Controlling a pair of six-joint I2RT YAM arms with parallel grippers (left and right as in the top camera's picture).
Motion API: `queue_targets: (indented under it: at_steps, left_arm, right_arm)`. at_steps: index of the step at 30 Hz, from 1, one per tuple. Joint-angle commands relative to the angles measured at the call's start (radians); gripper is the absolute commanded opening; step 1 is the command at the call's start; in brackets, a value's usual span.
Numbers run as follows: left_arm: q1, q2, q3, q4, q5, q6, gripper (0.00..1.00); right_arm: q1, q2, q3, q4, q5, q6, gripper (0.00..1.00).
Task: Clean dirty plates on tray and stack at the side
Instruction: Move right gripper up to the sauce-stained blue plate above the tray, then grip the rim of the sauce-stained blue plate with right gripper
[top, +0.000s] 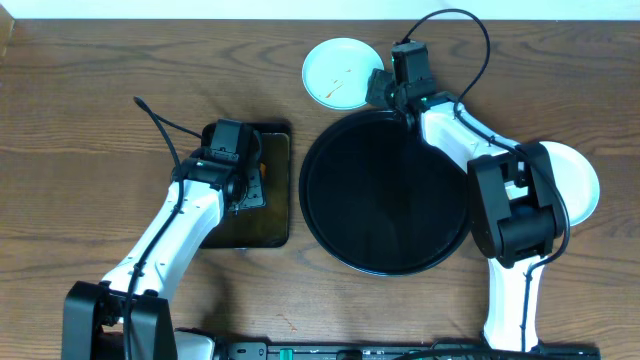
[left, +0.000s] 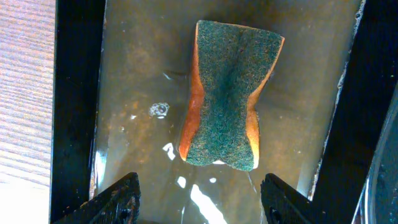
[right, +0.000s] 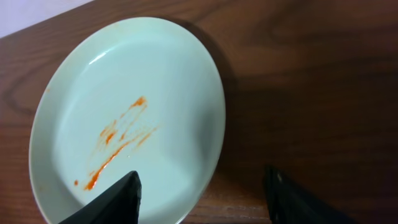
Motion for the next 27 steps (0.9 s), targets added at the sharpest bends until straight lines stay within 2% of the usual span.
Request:
queue_targets:
  at_steps: [1,9,14,27]
  left_arm:
    - [0.003,-0.003,0.000,-0.001,-0.008,-0.003,0.63]
    - [0.003,-0.003,0.000,-0.001,-0.008,-0.003,0.63]
    - [0.003,-0.003,0.000,-0.001,-0.008,-0.003,0.63]
    - [0.003,-0.003,0.000,-0.001,-0.008,-0.003,0.63]
  right_arm:
    - [0.012,0.047,0.017,0.022,0.022,0.123,0.60]
    - [0.024,0.098,0.017,0.114,0.027,0.160,0.59]
    - [0.027,0.110,0.017,0.137,0.031,0.175,0.48]
    - [0.027,0.120,0.017,0.140,0.082,0.217,0.41]
